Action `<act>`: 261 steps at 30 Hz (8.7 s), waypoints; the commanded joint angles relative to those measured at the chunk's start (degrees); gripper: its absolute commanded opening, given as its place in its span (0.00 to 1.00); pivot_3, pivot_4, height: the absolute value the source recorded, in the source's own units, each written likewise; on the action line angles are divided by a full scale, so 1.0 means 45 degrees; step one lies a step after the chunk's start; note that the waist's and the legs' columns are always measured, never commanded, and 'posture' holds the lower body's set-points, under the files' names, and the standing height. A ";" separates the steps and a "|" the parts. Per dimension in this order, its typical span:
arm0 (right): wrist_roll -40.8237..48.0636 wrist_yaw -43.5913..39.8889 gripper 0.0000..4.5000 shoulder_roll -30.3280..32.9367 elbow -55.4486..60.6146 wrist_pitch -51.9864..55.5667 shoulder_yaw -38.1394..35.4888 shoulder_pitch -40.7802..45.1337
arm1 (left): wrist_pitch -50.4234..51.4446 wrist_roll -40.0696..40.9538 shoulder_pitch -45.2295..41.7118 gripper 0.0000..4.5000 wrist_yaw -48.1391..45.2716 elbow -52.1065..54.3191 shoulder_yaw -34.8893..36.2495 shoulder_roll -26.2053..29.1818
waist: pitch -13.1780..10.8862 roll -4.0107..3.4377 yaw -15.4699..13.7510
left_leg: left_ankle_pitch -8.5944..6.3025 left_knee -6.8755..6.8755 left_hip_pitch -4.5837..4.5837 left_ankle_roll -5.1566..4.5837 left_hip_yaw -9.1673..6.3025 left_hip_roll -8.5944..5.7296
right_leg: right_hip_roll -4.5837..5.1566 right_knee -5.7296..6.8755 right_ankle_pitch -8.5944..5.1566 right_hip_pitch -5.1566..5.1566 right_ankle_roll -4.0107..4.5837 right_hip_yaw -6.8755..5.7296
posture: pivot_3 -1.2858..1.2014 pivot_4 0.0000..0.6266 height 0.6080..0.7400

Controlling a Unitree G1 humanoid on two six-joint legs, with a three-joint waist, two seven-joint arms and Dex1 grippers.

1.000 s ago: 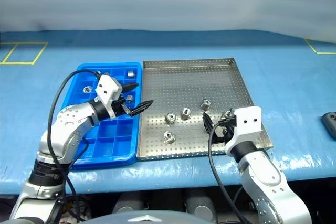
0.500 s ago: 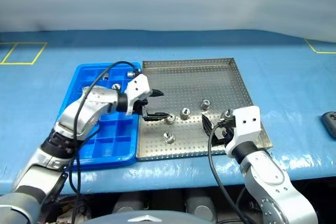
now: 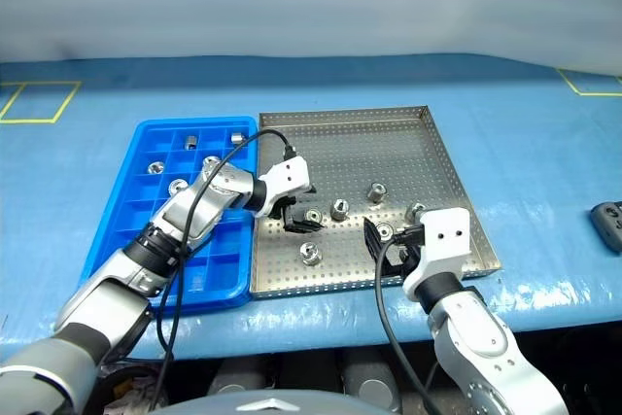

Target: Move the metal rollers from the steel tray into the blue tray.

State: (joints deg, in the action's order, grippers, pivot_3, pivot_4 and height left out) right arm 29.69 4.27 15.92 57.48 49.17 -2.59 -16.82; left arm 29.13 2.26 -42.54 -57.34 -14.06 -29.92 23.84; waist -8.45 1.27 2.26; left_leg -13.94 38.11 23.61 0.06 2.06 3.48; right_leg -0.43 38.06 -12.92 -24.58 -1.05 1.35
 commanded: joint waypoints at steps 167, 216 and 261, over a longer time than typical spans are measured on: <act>-0.1213 -0.1564 1.00 0.0676 -0.0138 -0.1175 0.1980 0.1010 | 0.0569 0.1430 0.2459 0.37 0.3886 0.3116 0.5487 -0.1905 | 0.0007 0.0003 0.0301 | 0.0001 0.0012 -0.0013 0.0001 -0.0038 0.0004 | 0.0000 0.0024 0.0035 0.0007 -0.0055 0.0009 | 0.52 0.24 1.00; -0.1699 -0.4909 1.00 0.0899 -0.2767 -0.1203 0.3740 0.4484 | 0.3235 0.4410 0.9001 0.99 0.7157 1.0636 0.9701 -0.0516 | -0.0007 0.0011 -0.2041 | 0.0003 0.0001 0.0020 0.0002 -0.0076 0.0010 | 0.0030 -0.0019 -0.0029 0.0018 0.0056 -0.0103 | 0.61 0.24 1.00; -0.1639 -0.0815 1.00 0.2439 0.0559 -0.3687 0.2922 -0.2328 | -0.5099 -0.1013 0.1016 0.88 -0.4511 0.0991 -0.1122 0.1702 | -0.0001 0.0001 0.0705 | 0.0002 0.0002 -0.0008 0.0001 0.0003 0.0008 | 0.0000 0.0008 -0.0020 0.0000 0.0036 0.0003 | 0.44 0.24 1.00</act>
State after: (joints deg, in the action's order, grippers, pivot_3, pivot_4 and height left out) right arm 21.69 0.22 26.68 57.50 33.67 10.44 -27.76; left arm 8.37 -0.86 -36.96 -76.60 -9.66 -34.55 30.95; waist -8.46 1.28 5.43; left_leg -13.93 38.13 23.57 0.07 2.08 3.51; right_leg -0.43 38.10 -13.02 -24.58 -0.89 1.37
